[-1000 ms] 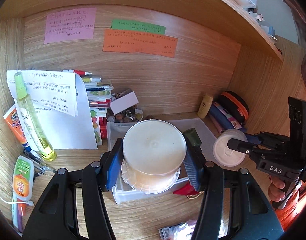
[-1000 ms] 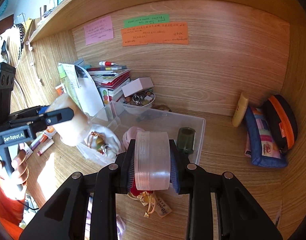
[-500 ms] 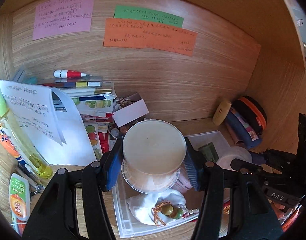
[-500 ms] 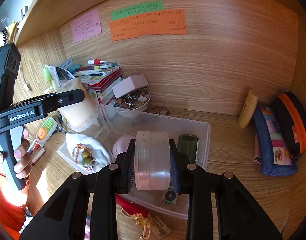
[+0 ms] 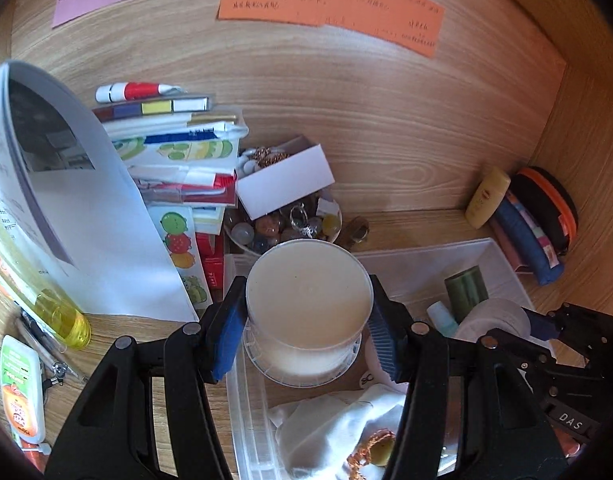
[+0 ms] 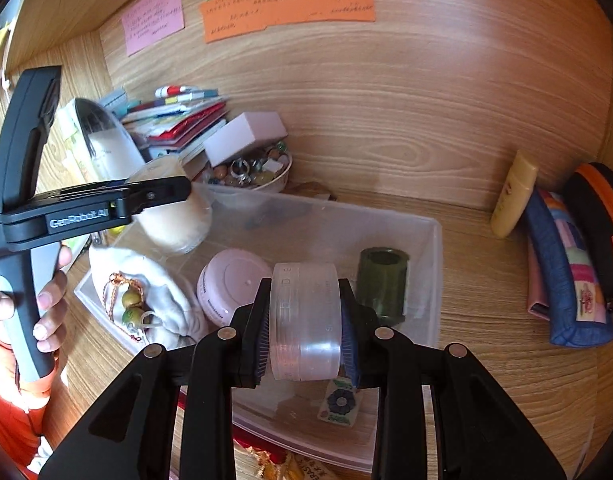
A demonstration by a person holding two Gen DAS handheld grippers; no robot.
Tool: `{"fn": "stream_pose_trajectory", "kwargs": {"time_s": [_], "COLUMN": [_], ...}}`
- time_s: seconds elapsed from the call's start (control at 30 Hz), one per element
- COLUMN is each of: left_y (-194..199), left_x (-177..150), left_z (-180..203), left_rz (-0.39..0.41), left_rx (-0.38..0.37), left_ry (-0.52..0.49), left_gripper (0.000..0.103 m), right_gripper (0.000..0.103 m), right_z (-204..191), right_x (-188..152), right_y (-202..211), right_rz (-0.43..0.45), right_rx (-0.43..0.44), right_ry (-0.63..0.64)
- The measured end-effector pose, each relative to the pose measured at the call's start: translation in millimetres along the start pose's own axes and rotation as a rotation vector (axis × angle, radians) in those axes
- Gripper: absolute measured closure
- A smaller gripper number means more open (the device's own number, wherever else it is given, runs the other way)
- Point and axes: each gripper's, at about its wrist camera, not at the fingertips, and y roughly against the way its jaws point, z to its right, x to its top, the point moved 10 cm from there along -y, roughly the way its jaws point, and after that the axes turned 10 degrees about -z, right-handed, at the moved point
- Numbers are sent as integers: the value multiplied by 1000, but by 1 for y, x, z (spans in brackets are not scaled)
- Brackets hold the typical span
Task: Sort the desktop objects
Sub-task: 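Lower the candle into the box with the left tool while the right tool lowers the clear container there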
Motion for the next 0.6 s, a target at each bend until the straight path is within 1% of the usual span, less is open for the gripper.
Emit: {"fn": "stream_pose_trajectory", "kwargs": {"time_s": [0.2,0.27,0.4,0.47,0.53,0.6], "left_y": [-12,-11,-11,-14,-15,-12], "left_x": [-5,-5,-9,-11,-10,-11], "left_z": [1,2,-1,0,0,2], "left_rz": [-28,-27,-37,-50,-45,-44], "left_rx": [18,13,33,23,29,-9], "left_ry": [-20,-21,-36,-35,-32,-34], "left_gripper": [47,47,47,47,49,53], "right_gripper": [76,76,76,76,76,76], "right_z": [-2,-2,-3,-4,-5,-5], "right_x": [-5,-7,-8,-10,-11,-11], "right_y": [-8,-10,-15,-17,-19,-20], "right_rz": [-27,-33,-48,-59,-65,-67], "right_rx": [-10,-9,-10,-10,-7,-8], "right_ry": [9,12,17,18,20,22]}}
